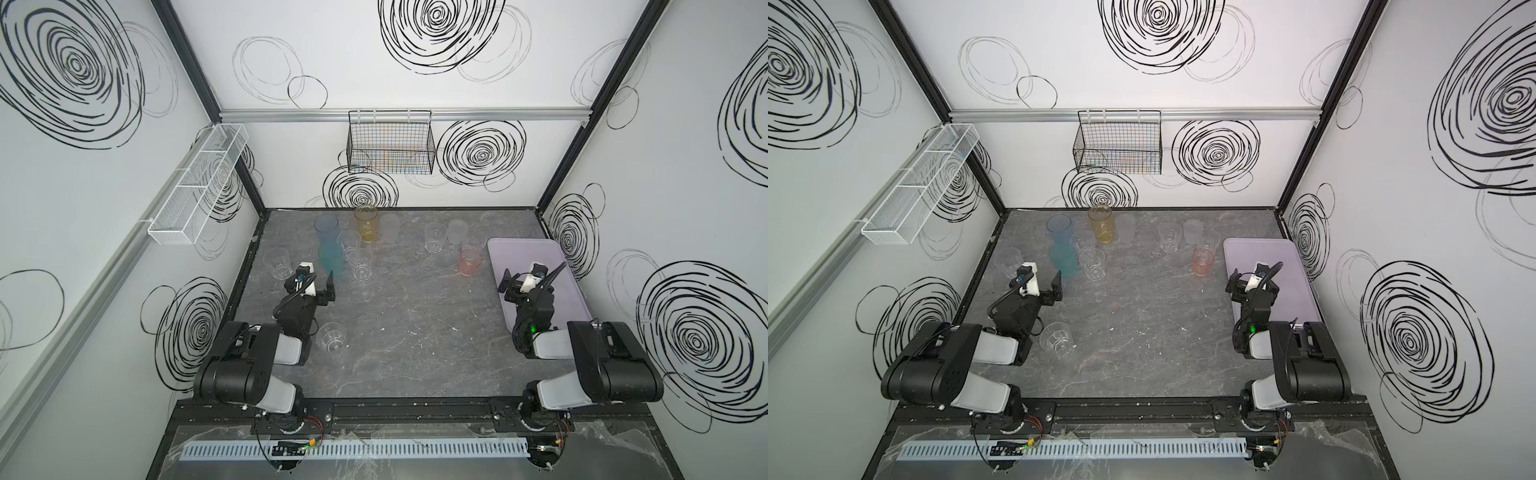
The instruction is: Place the glasses into the tray
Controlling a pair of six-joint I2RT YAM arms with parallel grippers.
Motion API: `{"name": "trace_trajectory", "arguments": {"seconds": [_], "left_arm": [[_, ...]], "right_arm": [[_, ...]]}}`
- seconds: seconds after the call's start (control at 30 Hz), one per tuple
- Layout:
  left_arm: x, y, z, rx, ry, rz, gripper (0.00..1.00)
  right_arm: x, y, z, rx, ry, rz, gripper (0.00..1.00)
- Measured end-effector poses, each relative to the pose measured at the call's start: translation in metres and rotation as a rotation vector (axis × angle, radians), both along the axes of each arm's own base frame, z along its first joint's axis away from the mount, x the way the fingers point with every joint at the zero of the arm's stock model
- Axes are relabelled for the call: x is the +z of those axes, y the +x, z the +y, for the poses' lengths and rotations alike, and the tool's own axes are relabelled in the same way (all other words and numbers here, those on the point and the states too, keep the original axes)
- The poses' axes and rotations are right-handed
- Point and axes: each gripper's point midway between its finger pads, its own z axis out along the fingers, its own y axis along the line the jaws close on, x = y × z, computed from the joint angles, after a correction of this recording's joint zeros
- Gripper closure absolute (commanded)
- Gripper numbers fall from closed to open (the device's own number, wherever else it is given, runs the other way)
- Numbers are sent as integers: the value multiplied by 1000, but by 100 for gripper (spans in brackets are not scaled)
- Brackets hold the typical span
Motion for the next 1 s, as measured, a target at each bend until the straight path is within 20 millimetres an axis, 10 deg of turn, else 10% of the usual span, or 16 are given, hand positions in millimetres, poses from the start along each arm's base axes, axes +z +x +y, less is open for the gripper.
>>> {"name": "trace_trajectory", "arguments": {"seconds": [1.0], "left_arm": [[0, 0, 2, -17, -16, -1, 4]], "right_arm": [[0, 1, 1, 4, -4, 3, 0]]}}
